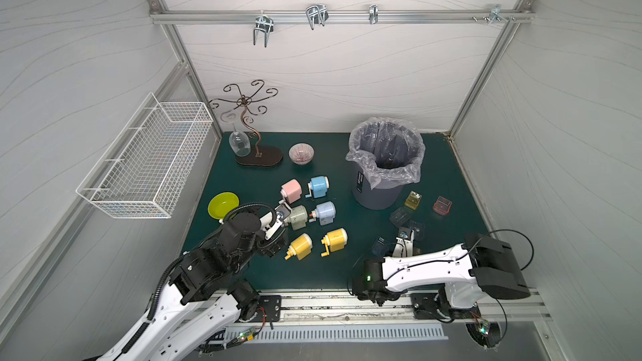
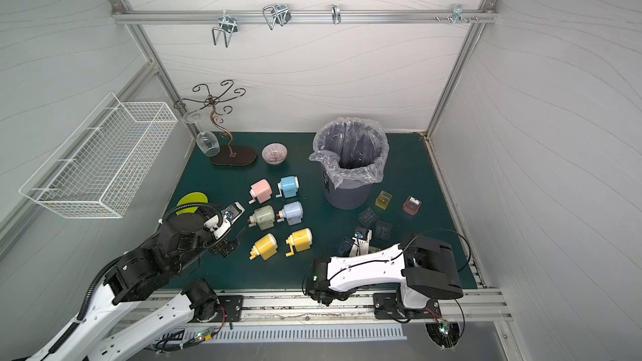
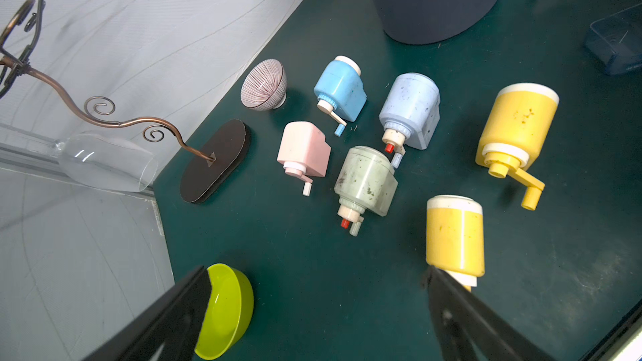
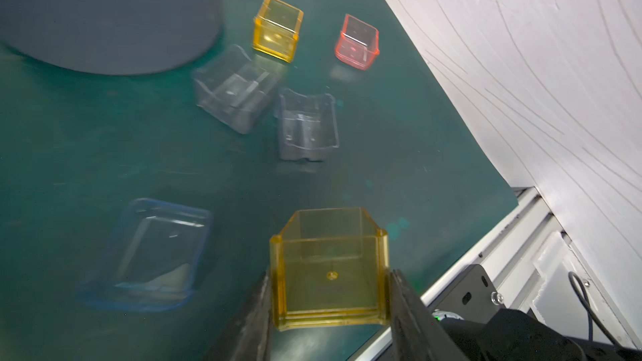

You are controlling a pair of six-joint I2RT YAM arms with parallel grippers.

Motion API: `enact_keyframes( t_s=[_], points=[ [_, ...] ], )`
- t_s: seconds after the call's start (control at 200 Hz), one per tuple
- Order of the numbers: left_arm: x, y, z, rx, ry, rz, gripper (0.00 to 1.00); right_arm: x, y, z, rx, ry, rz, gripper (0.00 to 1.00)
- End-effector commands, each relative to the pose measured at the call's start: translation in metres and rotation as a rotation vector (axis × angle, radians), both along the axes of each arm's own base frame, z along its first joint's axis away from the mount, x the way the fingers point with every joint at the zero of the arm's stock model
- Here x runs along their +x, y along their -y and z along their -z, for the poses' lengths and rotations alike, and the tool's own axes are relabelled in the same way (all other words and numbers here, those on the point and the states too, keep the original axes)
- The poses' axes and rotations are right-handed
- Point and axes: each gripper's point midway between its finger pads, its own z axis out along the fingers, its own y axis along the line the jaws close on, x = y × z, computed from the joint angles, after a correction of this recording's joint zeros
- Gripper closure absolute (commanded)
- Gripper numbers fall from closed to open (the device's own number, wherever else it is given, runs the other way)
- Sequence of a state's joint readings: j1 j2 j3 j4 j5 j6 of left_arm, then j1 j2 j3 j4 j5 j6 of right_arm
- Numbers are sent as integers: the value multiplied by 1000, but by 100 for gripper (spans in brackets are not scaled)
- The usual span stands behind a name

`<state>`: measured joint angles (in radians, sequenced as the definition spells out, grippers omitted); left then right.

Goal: Take out the pencil sharpener tray and clean the shavings
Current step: Place the container at the center of the board.

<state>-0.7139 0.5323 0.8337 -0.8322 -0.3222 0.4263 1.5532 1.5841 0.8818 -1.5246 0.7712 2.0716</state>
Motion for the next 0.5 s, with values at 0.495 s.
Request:
enact_keyframes(
  t_s=[0.495],
  points=[
    [-3,-1,-4,-84,25,-20,0,17,-32,50,685,403,140,100]
  ],
)
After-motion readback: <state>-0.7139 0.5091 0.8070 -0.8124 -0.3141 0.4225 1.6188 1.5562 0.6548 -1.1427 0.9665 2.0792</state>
